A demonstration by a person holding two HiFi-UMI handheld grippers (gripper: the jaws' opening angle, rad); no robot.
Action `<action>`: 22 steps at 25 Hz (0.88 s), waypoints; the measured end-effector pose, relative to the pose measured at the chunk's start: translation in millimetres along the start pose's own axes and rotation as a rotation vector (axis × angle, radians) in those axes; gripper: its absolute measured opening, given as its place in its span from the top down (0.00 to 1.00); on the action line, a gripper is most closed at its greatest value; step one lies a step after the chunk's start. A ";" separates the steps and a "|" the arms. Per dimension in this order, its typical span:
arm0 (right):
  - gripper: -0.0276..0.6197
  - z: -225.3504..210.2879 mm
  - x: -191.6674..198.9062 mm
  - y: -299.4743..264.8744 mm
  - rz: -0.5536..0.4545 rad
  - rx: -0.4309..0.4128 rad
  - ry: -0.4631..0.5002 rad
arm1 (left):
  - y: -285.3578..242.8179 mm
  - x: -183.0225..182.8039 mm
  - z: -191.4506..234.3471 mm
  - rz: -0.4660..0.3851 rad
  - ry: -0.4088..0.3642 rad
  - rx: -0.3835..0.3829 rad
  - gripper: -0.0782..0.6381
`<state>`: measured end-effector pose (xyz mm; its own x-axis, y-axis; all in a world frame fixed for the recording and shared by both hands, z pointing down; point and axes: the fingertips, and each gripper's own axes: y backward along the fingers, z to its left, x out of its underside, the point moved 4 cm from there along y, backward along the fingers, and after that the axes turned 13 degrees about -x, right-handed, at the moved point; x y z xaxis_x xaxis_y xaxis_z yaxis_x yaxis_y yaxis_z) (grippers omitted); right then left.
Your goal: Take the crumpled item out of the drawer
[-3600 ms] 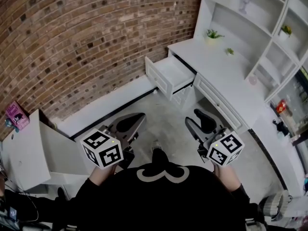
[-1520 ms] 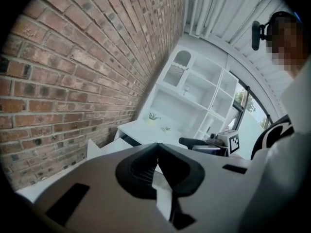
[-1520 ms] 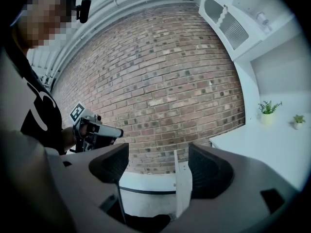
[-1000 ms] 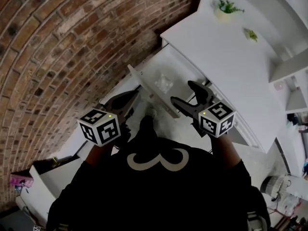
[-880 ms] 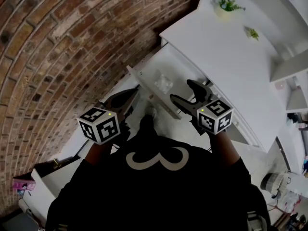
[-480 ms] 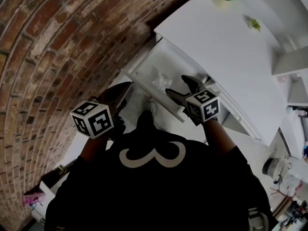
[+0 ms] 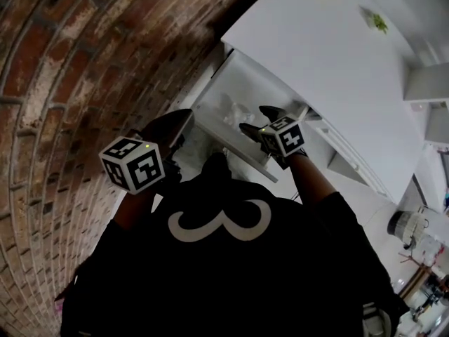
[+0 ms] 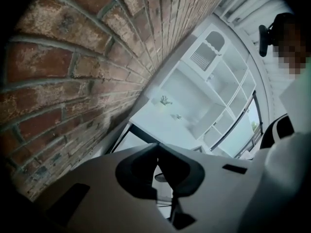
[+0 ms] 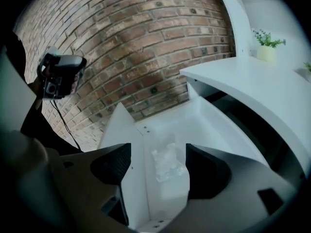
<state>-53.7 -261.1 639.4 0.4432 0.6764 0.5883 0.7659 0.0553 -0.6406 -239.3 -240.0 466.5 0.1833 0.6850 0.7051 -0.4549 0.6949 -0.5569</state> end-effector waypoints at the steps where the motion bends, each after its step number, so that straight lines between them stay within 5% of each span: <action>1: 0.43 -5.0 2.5 -6.2 0.021 0.006 0.003 | -4.1 -2.0 3.3 0.007 -0.002 0.003 0.89; 22: 0.47 -74.4 51.4 -81.5 0.213 0.032 -0.158 | -71.8 -19.7 31.5 0.128 -0.073 0.040 0.89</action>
<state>-58.7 -285.5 758.6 0.5126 0.7813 0.3561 0.6471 -0.0790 -0.7583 -237.6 -310.3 506.4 0.0587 0.7487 0.6604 -0.5054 0.5927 -0.6271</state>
